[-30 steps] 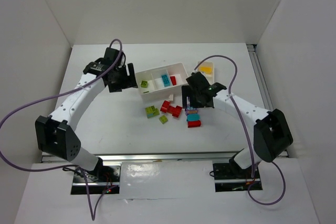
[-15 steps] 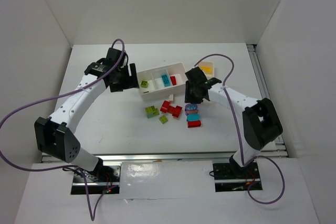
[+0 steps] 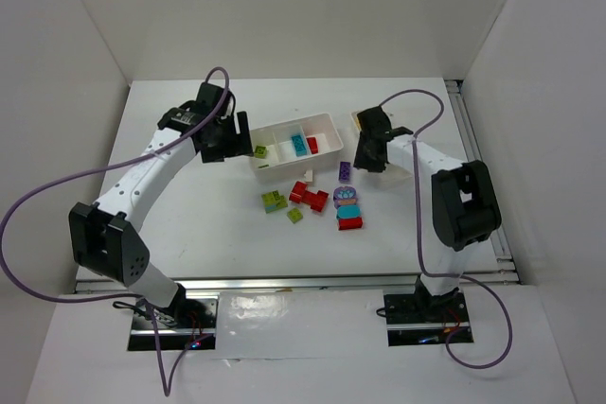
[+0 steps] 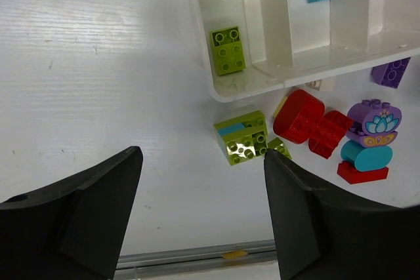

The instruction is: Sort the legos into containers by color

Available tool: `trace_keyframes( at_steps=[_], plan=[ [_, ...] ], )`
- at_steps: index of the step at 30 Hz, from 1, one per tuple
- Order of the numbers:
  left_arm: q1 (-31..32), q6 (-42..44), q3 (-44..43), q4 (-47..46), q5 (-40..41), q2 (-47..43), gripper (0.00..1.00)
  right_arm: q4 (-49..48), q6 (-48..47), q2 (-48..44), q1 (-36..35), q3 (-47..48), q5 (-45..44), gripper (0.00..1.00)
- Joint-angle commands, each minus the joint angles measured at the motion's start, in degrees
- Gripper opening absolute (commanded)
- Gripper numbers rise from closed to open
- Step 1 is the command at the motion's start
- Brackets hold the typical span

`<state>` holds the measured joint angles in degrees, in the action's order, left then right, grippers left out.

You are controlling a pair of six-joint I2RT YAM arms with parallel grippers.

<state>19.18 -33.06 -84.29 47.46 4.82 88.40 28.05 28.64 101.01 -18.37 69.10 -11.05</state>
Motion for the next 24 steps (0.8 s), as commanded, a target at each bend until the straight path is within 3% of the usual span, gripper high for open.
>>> trace_keyframes(
  at_steps=[1,2,5,12,16,19,20,24],
  plan=[
    [0.24,0.45,-2.37,-0.44,0.28,0.28,0.85,-3.26,-2.62,-1.08,-1.93,1.65,1.99,0.43],
    [0.24,0.45,-2.37,-0.44,0.28,0.28,0.85,-3.79,-3.15,-1.60,-1.93,1.65,2.87,0.55],
    [0.24,0.45,-2.37,-0.44,0.28,0.28,0.85,-5.19,-3.16,-1.00,-3.34,1.65,4.19,0.76],
    [0.24,0.45,-2.89,-0.44,0.81,0.28,0.85,-5.20,-2.10,4.80,-5.80,3.23,3.31,0.79],
    [0.24,0.45,-2.90,-0.44,1.33,0.28,0.85,-7.91,-1.49,6.21,-6.85,2.71,1.47,0.71],
    [0.24,0.45,-2.90,-0.44,0.81,0.28,0.85,-8.54,-2.01,6.92,-7.46,2.70,0.34,0.60],
    [0.24,0.45,-2.90,-0.44,0.81,0.28,0.85,-8.54,-2.01,6.92,-7.47,2.71,-0.54,0.48],
    [0.24,0.45,-2.90,-0.44,0.81,0.28,0.85,-6.00,-3.32,3.85,-8.17,4.64,-3.01,0.22]
  ],
)
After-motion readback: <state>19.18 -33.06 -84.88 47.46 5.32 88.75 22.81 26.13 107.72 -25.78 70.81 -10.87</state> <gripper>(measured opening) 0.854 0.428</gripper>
